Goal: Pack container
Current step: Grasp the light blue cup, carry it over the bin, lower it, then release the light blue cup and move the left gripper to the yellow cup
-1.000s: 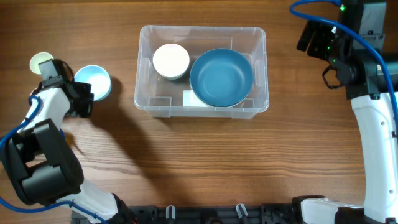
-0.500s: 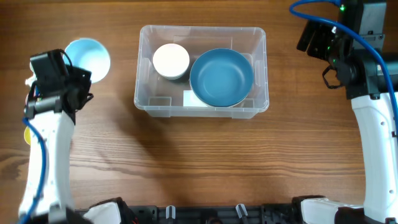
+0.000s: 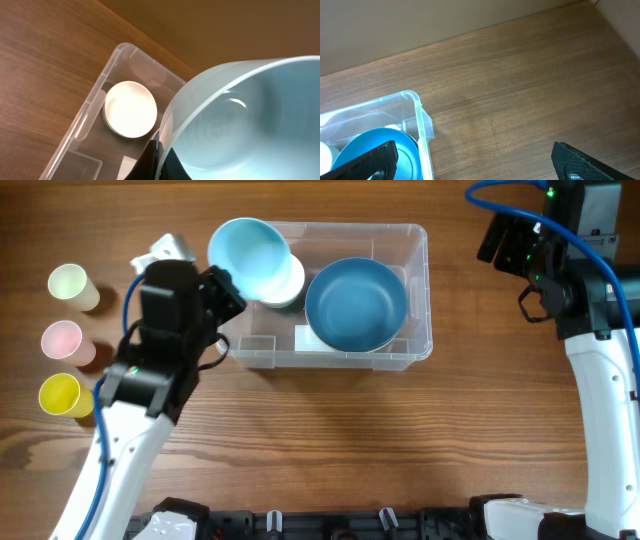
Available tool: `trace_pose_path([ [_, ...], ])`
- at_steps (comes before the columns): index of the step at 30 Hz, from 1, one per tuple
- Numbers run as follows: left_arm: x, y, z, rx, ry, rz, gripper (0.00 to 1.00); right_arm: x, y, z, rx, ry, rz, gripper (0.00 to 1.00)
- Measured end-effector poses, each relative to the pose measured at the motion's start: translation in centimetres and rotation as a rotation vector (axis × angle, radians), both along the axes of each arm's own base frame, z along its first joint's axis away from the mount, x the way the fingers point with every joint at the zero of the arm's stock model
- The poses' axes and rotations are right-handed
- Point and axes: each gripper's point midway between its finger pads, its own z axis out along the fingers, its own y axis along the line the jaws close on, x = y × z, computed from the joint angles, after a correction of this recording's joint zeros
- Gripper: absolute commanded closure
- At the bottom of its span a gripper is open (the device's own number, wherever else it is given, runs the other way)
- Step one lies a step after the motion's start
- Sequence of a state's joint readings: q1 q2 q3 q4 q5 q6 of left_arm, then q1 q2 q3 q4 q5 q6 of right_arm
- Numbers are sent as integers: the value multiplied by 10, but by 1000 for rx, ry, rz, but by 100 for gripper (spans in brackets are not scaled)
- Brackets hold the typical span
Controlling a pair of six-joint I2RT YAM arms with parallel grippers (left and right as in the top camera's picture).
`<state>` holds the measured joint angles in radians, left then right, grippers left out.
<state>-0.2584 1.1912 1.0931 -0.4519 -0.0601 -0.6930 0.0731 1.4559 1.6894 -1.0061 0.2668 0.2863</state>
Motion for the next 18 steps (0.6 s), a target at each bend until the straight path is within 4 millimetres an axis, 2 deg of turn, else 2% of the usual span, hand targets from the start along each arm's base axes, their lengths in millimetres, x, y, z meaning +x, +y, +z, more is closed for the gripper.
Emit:
trace_pose_path([
  [2,10,-8,-12,30,13,-13,96,0,0,0,0,0,0,0],
  [4,20,-14,-33,78,55,-30,96,0,0,0,0,0,0,0],
  [5,21,-14,-36,82,61,-32,96,0,0,0,0,0,0,0],
  [6,29,-16,-55,132,107,-51,96,0,0,0,0,0,0,0],
  [7,33,-17,-64,159,133,-64,96,0,0,0,0,0,0,0],
  [10,42,-20,-83,227,204,-104,95,0,0,0,0,0,0,0],
  [18,58,-19,-91,299,226,-112,94,0,0,0,0,0,0,0],
])
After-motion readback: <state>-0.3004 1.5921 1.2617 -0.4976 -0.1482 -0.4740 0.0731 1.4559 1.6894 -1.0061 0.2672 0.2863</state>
